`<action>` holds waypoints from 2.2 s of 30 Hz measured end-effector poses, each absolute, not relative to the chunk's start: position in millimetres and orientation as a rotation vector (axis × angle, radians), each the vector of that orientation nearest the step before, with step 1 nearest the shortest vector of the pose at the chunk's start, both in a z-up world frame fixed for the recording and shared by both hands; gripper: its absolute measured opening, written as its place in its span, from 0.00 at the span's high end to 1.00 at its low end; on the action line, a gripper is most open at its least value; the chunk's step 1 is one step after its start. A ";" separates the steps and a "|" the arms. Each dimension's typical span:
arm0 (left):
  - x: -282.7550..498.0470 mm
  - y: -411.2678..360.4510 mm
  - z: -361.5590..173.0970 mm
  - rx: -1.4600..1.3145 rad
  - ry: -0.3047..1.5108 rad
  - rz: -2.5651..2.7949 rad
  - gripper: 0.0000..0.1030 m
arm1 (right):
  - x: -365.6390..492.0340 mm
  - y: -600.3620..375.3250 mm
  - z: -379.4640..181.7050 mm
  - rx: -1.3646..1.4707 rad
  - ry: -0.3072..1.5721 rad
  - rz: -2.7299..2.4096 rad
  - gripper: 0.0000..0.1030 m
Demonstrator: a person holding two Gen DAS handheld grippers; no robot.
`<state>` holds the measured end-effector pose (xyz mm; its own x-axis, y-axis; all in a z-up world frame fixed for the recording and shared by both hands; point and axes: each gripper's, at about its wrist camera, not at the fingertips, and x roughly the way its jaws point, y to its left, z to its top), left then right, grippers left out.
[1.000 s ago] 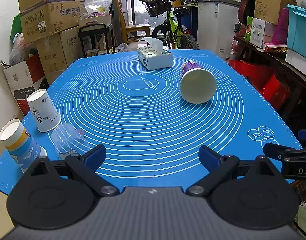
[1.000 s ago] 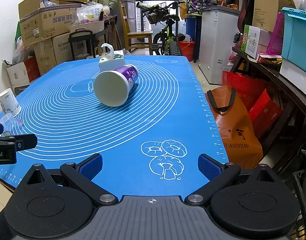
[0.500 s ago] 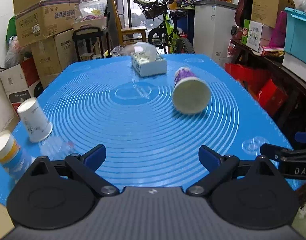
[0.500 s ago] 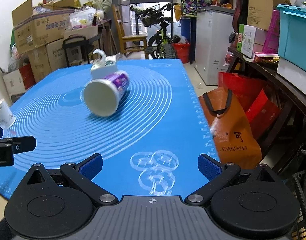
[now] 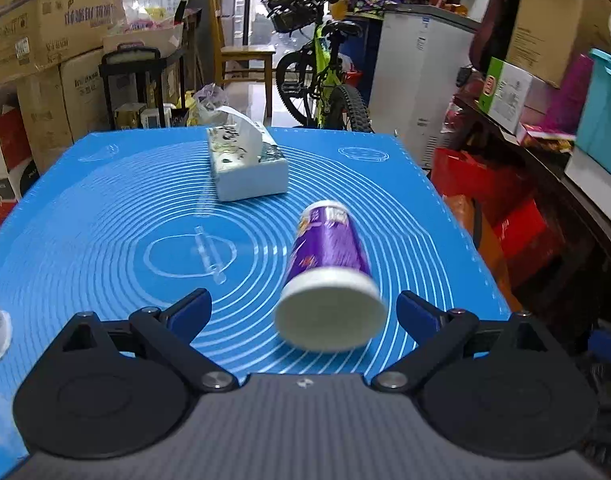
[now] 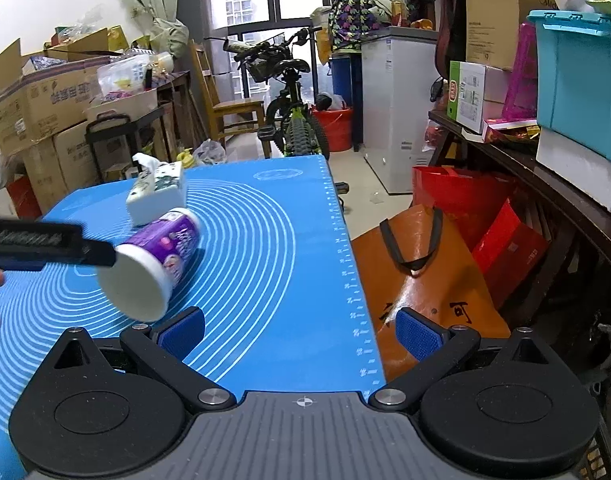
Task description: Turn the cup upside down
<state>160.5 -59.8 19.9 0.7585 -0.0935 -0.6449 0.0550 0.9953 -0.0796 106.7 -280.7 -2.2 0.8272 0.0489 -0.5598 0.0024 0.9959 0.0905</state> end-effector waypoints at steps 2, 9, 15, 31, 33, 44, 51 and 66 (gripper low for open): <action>174.2 -64.9 13.0 -0.068 0.737 -0.074 0.05 | 113.5 -282.6 -4.8 0.087 0.601 0.025 0.02; 203.3 -75.5 -14.6 -0.071 0.794 -0.032 0.05 | 131.2 -285.9 -15.9 0.103 0.627 0.033 0.02; 204.1 -85.8 -19.9 -0.017 0.801 -0.089 0.22 | 130.7 -281.6 -21.9 0.092 0.642 0.042 0.02; 139.4 -50.9 5.7 0.029 0.779 -0.091 0.25 | 109.2 -266.1 -8.4 0.061 0.641 0.075 0.02; 127.1 -43.9 4.8 0.019 0.783 -0.100 0.25 | 105.4 -261.7 -7.1 0.060 0.643 0.082 0.02; 105.2 -31.2 -11.9 0.009 0.810 -0.130 0.23 | 93.6 -240.5 -9.4 0.030 0.691 0.106 0.02; 102.7 -27.2 -15.0 -0.011 0.805 -0.135 0.20 | 93.0 -234.5 -9.6 0.008 0.712 0.107 0.02; 84.2 21.1 2.2 -0.092 0.748 -0.110 0.07 | 135.1 -188.7 22.8 0.103 0.814 0.289 0.02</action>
<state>84.2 21.1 2.2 0.7276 -0.1326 -0.6731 0.0671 0.9902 -0.1225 135.1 -188.7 22.8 0.6502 0.2934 -0.7008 -0.2146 0.9558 0.2011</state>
